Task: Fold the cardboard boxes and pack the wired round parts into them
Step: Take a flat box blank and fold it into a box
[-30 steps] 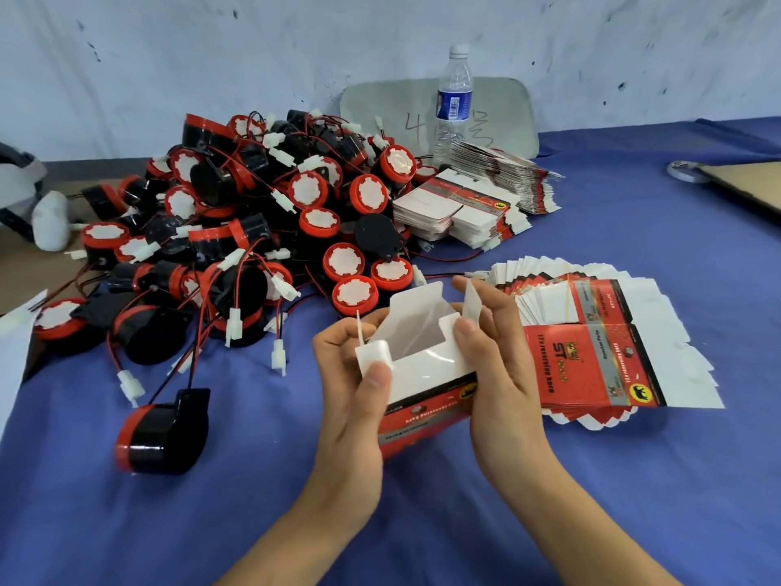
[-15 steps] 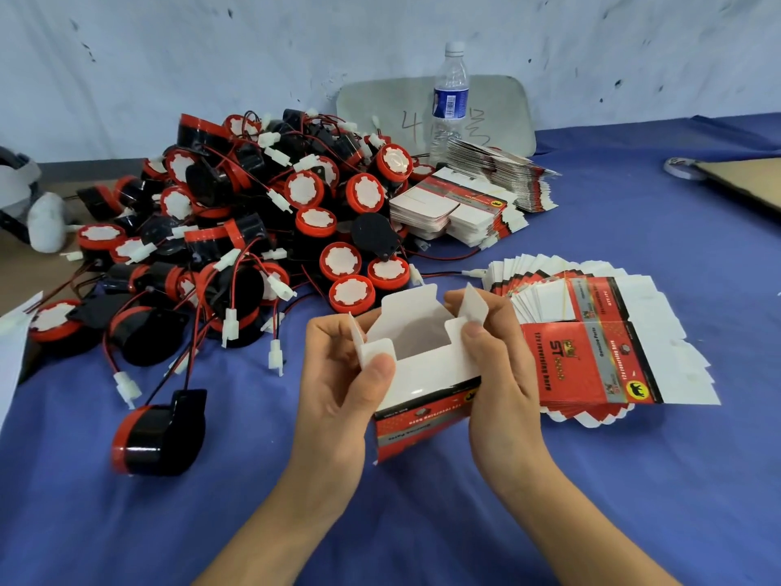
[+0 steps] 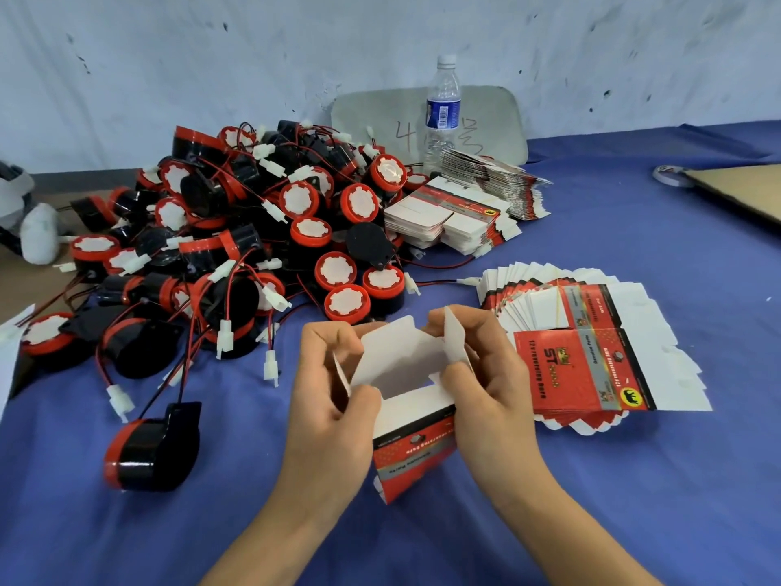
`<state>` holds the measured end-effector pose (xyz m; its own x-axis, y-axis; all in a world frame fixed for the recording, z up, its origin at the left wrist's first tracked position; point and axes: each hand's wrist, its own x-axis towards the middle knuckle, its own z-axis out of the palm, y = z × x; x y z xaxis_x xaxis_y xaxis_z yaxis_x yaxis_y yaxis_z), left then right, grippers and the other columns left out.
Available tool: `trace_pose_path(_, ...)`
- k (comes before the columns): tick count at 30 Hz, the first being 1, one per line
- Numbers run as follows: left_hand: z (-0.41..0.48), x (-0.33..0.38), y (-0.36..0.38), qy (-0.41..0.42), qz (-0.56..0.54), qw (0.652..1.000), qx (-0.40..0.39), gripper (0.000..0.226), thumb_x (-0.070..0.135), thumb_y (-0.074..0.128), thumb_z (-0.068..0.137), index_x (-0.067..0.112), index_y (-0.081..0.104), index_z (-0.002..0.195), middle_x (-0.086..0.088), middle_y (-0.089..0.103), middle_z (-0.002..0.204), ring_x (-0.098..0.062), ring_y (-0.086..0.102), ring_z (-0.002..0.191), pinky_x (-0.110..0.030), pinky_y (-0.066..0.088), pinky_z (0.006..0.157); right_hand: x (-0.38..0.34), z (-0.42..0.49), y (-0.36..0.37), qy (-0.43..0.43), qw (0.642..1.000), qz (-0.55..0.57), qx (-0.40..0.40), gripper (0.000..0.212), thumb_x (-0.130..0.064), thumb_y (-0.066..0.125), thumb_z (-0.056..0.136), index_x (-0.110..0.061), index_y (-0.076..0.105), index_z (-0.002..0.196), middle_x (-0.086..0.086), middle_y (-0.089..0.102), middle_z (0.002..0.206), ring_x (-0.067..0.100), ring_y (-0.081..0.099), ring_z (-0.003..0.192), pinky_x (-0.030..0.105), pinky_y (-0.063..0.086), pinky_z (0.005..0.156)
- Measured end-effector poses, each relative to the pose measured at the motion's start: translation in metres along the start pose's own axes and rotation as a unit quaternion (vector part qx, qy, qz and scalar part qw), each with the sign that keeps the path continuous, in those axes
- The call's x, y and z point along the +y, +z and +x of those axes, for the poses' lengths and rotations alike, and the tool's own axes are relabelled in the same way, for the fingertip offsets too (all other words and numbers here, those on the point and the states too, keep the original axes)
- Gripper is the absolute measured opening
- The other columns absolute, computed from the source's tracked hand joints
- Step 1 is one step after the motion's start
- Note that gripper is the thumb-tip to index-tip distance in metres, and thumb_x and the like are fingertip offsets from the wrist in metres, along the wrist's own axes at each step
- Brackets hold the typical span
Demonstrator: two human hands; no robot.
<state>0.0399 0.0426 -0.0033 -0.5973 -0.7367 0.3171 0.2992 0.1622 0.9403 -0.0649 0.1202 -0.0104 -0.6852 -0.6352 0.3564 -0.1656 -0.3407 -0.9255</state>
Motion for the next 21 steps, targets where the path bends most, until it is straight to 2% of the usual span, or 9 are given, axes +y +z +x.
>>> trace_pose_path(2,0.000,0.001,-0.001,0.018,0.030,0.999,-0.011,0.040,-0.004,0.040,0.069,0.029,0.050,0.089,0.018,0.065,0.095,-0.001,0.062,0.080,-0.015,0.049,0.056,0.001,0.002,-0.001,-0.002,1.000,-0.001,0.003,0.044,0.002,0.039,0.073,-0.023,0.059,0.103,-0.013,0.067,0.091,-0.001,0.060,0.077,0.013,0.046,0.060)
trace_pose_path(4,-0.001,0.002,0.001,0.052,0.085,0.995,-0.024,0.054,-0.006,0.040,0.069,0.031,0.056,0.105,0.015,0.065,0.114,-0.004,0.062,0.103,-0.014,0.050,0.074,0.002,0.001,-0.001,-0.003,1.000,0.011,0.006,0.045,0.003,0.040,0.074,-0.024,0.058,0.106,-0.008,0.070,0.093,0.005,0.064,0.083,0.015,0.048,0.064)
trace_pose_path(5,-0.002,0.001,0.001,0.056,0.099,0.993,-0.031,0.059,-0.005,0.040,0.070,0.032,0.058,0.112,0.012,0.065,0.117,-0.007,0.061,0.106,-0.013,0.049,0.076,0.002,0.001,-0.001,-0.009,1.000,0.012,0.005,0.044,0.004,0.041,0.075,-0.023,0.059,0.104,-0.007,0.070,0.093,0.006,0.065,0.084,0.015,0.048,0.065)
trace_pose_path(8,-0.001,0.002,0.001,0.024,0.085,0.995,-0.054,0.064,-0.003,0.039,0.070,0.034,0.057,0.119,0.014,0.064,0.113,-0.005,0.062,0.094,-0.012,0.048,0.067,0.004,0.000,0.000,-0.022,1.000,-0.007,0.009,0.038,0.005,0.044,0.076,-0.021,0.067,0.090,-0.009,0.072,0.091,0.006,0.066,0.086,0.013,0.048,0.069)
trace_pose_path(11,0.001,0.002,0.002,0.013,0.111,0.992,-0.063,0.067,-0.002,0.038,0.069,0.029,0.051,0.127,0.022,0.058,0.124,0.005,0.055,0.103,-0.006,0.043,0.076,0.007,0.002,-0.001,-0.027,0.996,-0.080,-0.006,0.018,-0.013,0.053,0.079,-0.016,0.070,0.082,-0.012,0.071,0.100,0.011,0.066,0.097,0.020,0.050,0.077)
trace_pose_path(14,0.002,0.001,0.004,0.019,0.133,0.989,-0.069,0.068,-0.002,0.039,0.071,0.026,0.046,0.133,0.030,0.052,0.128,0.014,0.042,0.123,0.002,0.031,0.091,0.009,0.002,0.001,-0.017,0.990,-0.142,-0.014,0.033,-0.038,0.053,0.083,-0.011,0.071,0.076,-0.015,0.070,0.097,0.013,0.067,0.092,0.026,0.051,0.077)
trace_pose_path(17,0.000,-0.002,0.005,0.058,0.138,0.986,-0.076,0.069,0.009,0.047,0.081,0.032,0.029,0.143,0.031,0.037,0.143,0.008,0.031,0.136,-0.006,0.026,0.104,0.009,0.005,0.002,0.018,0.995,-0.096,0.017,0.033,-0.035,0.055,0.090,-0.015,0.071,0.068,-0.005,0.071,0.073,0.010,0.066,0.073,0.021,0.049,0.069)
trace_pose_path(19,-0.003,-0.005,0.007,0.074,0.128,0.986,-0.075,0.071,0.029,0.048,0.087,0.039,0.012,0.147,0.026,0.020,0.155,-0.002,0.019,0.145,-0.018,0.022,0.114,0.008,0.006,0.002,0.034,0.996,-0.069,0.055,0.038,-0.031,0.052,0.092,-0.015,0.071,0.063,-0.003,0.071,0.068,0.008,0.066,0.068,0.017,0.048,0.066)
trace_pose_path(21,-0.007,-0.011,0.008,0.102,0.153,0.980,-0.075,0.075,0.036,0.048,0.090,0.033,0.005,0.151,0.020,0.007,0.160,-0.008,0.008,0.149,-0.022,0.016,0.117,0.006,0.007,0.001,0.035,0.994,-0.043,0.096,0.042,-0.029,0.050,0.094,-0.016,0.071,0.059,-0.003,0.072,0.067,0.004,0.065,0.066,0.011,0.046,0.065)
